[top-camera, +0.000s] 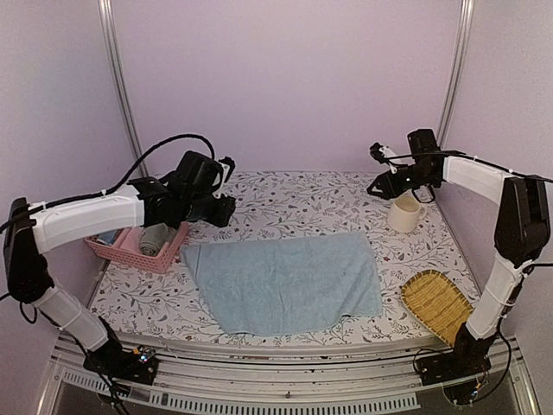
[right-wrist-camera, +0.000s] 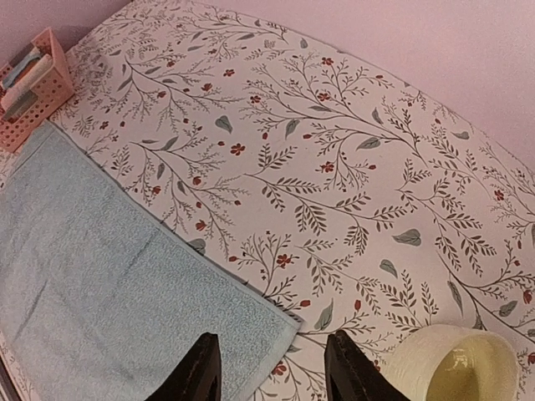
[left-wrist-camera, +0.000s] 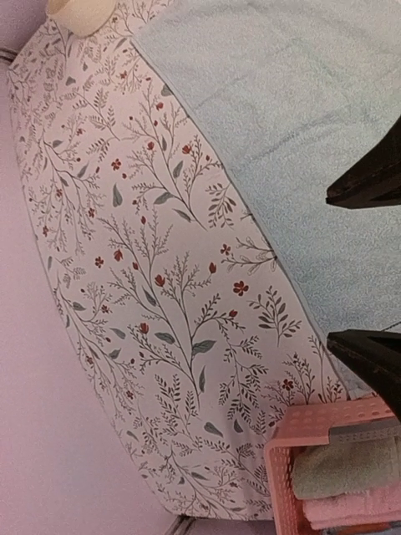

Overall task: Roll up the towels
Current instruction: Flatten out the towel at the center of the board.

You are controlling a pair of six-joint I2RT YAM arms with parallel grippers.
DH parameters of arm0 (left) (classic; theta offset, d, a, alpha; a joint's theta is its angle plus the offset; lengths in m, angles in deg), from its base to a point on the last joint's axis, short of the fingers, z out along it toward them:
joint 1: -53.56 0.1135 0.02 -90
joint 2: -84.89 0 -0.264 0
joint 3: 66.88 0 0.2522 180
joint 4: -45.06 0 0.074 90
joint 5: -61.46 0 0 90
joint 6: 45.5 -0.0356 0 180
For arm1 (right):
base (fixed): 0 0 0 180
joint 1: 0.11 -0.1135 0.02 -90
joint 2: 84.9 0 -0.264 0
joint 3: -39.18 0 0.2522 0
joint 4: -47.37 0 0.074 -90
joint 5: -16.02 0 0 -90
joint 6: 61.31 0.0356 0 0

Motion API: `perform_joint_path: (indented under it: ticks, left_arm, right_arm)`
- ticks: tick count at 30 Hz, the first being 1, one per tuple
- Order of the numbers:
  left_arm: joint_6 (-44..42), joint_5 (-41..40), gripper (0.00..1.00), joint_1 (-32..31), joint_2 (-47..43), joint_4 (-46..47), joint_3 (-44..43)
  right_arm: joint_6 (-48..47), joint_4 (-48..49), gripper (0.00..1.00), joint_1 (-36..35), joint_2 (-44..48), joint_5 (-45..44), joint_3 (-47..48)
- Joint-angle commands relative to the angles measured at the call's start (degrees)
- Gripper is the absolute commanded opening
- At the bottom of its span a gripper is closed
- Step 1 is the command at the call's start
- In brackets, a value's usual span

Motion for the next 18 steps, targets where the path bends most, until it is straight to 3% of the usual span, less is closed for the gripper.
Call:
perform_joint_path:
  ticks: [1, 8, 11, 18]
  left_arm:
    - [5.6, 2.2, 0.51, -3.7, -8.5, -3.2, 5.3]
    - [16.0, 11.4, 0.48, -6.5, -19.6, -2.0, 19.8]
    - [17.7, 16.0, 0.47, -6.6, -22.3, -0.8, 23.5]
    - [20.8, 15.7, 0.46, -6.8, -24.6, -2.1, 28.0]
  right_arm:
    - [-0.1, -1.7, 0.45, -0.1, 11.2, 4.7, -7.4]
    - [-12.6, -12.8, 0.42, -1.2, 21.6, 8.8, -18.4]
    - [-17.4, -15.7, 0.36, -5.0, 22.1, 3.7, -22.6]
    - [-19.3, -18.0, 0.25, -13.5, 17.9, -0.9, -28.6]
